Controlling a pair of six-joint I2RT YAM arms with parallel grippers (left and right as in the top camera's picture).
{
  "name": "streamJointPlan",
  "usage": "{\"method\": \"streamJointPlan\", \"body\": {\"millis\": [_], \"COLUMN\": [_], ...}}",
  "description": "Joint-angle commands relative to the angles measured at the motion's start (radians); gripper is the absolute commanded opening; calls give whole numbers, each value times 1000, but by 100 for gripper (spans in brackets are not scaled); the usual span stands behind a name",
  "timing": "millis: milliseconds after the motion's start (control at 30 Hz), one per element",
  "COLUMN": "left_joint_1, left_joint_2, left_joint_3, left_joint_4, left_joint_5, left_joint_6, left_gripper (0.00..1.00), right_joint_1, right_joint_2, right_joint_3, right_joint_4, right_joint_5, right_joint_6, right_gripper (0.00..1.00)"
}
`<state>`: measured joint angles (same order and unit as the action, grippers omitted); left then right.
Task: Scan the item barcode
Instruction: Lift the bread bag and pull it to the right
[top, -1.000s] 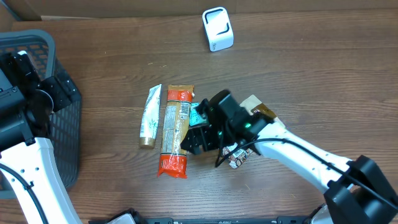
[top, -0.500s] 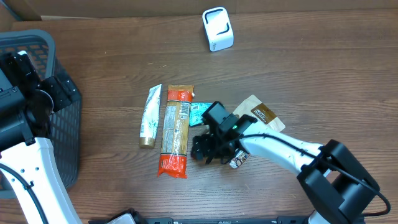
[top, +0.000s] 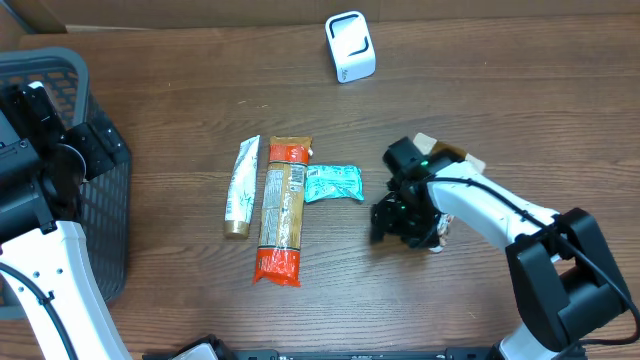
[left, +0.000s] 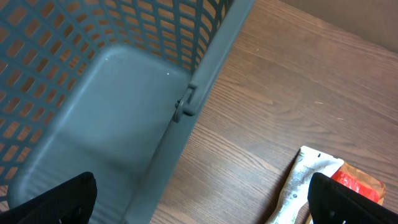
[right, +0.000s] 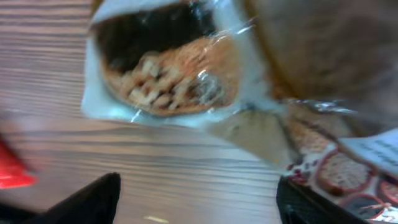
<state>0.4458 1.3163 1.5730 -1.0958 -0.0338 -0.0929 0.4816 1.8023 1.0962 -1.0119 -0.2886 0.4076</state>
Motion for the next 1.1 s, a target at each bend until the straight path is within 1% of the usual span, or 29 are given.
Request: {"method": "streamJointPlan", "body": {"millis": [0, 100, 300, 367, 600, 700, 767, 900, 1067], "left_joint_1": [3, 3, 3, 3, 3, 3, 3, 3, 3], "left_joint_2": [4, 4, 4, 4, 4, 4, 4, 4, 4], "left_joint_3": [-4, -4, -4, -4, -4, -4, -4, -4, -4], "left_joint_4": [0, 0, 0, 0, 0, 0, 0, 0, 0], "left_joint_5": [8, 8, 8, 8, 9, 8, 8, 8, 9], "left_joint_6": [26, 26, 26, 26, 26, 26, 26, 26, 26], "left_gripper": [100, 100, 100, 99, 99, 99, 100, 100, 99], "right_joint_1": [-34, -55, -134, -161, -236, -233, -214, -165, -87], "right_joint_2": [-21, -49, -93, -104, -163, -182, -183, -164, -114], "right_joint_3": [26, 29, 34, 34, 64, 85, 84, 83, 83], "right_joint_4": [-3, -3, -39, -46, -47, 31, 128, 264, 351], "right_joint_5": [82, 177, 290, 287, 267, 119, 33, 17, 17], "right_joint_6": [-112, -121, -137, -169, -198, -238, -237, -186, -180], "right_gripper": [70, 72, 74, 75, 75, 76, 76, 79, 80]}}
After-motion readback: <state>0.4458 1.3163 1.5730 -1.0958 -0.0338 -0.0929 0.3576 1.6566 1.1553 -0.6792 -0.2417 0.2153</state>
